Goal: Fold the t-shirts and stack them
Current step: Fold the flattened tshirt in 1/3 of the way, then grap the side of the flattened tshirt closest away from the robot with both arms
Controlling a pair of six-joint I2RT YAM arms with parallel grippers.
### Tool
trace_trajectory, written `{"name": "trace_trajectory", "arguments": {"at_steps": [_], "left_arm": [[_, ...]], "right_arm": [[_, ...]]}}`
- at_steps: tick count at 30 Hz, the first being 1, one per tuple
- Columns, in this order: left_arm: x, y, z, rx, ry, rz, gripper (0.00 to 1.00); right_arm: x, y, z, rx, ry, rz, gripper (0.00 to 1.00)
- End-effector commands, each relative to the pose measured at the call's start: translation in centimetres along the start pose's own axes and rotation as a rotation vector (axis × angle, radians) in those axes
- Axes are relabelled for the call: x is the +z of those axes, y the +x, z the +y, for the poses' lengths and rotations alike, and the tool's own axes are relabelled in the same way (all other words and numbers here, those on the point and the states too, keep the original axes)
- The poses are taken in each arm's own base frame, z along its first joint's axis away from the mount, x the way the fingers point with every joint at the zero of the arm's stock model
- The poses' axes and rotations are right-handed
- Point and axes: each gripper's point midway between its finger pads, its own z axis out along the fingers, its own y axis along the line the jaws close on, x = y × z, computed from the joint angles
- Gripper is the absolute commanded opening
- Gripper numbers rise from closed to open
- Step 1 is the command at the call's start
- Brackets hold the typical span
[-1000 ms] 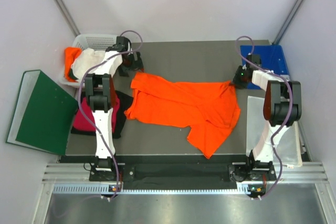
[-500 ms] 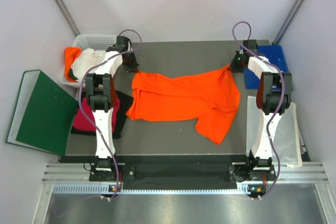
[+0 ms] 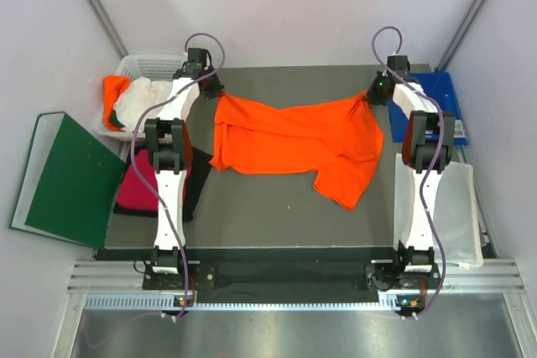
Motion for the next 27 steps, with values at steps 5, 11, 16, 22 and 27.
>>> {"name": "trace_trajectory", "arguments": {"at_steps": [5, 11, 16, 22, 27], "left_arm": [[0.1, -5.1, -1.1, -0.074, 0.079, -0.152, 0.69], [-2.5, -4.7, -1.6, -0.049, 0.096, -0.122, 0.99], [-7.1, -2.4, -2.0, 0.016, 0.110, -0.074, 0.99], [-11.0, 1.9, -2.4, 0.124, 0.118, 0.006, 0.99], [-11.7, 7.9, 0.6, 0.132, 0.022, 0.161, 0.99]], "right_arm": [[-0.8, -6.7, 1.0, 0.068, -0.078, -0.171, 0.06], [-1.8, -5.8, 0.6, 0.055, -0.066, -0.130, 0.64], [-6.5, -4.6, 0.9, 0.006, -0.057, -0.123, 0.99], [-12.7, 1.8, 0.3, -0.034, -0.070, 0.003, 1.00], [-16.8, 10.5, -2.2, 0.002, -0.031, 0.203, 1.00]]}}
